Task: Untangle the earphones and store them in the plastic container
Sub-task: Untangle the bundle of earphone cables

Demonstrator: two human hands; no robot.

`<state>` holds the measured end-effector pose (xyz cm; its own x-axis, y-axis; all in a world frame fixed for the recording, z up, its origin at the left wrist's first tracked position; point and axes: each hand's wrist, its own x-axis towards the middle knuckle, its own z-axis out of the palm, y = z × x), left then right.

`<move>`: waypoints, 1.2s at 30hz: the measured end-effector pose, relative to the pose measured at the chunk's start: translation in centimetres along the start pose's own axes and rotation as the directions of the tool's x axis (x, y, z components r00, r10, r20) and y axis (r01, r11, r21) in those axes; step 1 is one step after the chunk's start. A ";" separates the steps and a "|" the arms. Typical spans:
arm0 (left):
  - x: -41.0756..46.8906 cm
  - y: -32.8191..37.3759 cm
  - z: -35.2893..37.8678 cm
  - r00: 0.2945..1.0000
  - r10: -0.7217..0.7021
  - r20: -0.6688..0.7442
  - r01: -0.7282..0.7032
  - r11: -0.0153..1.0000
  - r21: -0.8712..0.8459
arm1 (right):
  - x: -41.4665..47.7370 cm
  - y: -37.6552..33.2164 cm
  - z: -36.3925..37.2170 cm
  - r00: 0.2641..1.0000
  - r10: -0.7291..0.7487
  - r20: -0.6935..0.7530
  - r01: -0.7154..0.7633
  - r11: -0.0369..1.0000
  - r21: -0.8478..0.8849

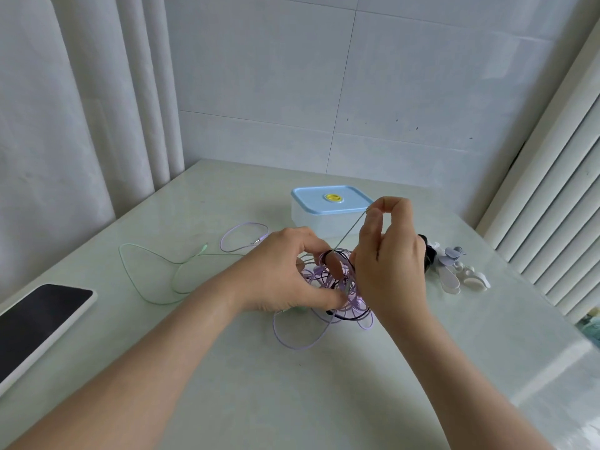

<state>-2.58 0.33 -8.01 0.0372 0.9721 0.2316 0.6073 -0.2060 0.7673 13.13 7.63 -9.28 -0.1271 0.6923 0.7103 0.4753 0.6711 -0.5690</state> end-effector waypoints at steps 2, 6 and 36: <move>0.0 0.0 0.1 1.000 0.001 0.003 -0.001 0.999 0.032 | 0.1 0.1 -0.1 0.996 -0.077 -0.043 0.075 0.996 -0.048; -0.1 0.0 0.1 1.000 0.009 -0.002 -0.009 0.999 0.042 | 0.0 -0.1 -0.2 0.996 -0.087 -0.026 0.086 0.996 -0.025; 1.2 -2.5 0.4 0.996 0.055 -0.070 -0.050 0.996 0.072 | 1.5 -0.7 -2.0 0.846 0.221 0.485 -0.510 0.600 0.616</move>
<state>-3.79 2.05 -9.90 0.0152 0.9491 0.3146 0.6605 -0.2457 0.7095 14.39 7.66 -7.01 -0.4250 0.8628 0.2737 -0.1856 0.2128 -0.9593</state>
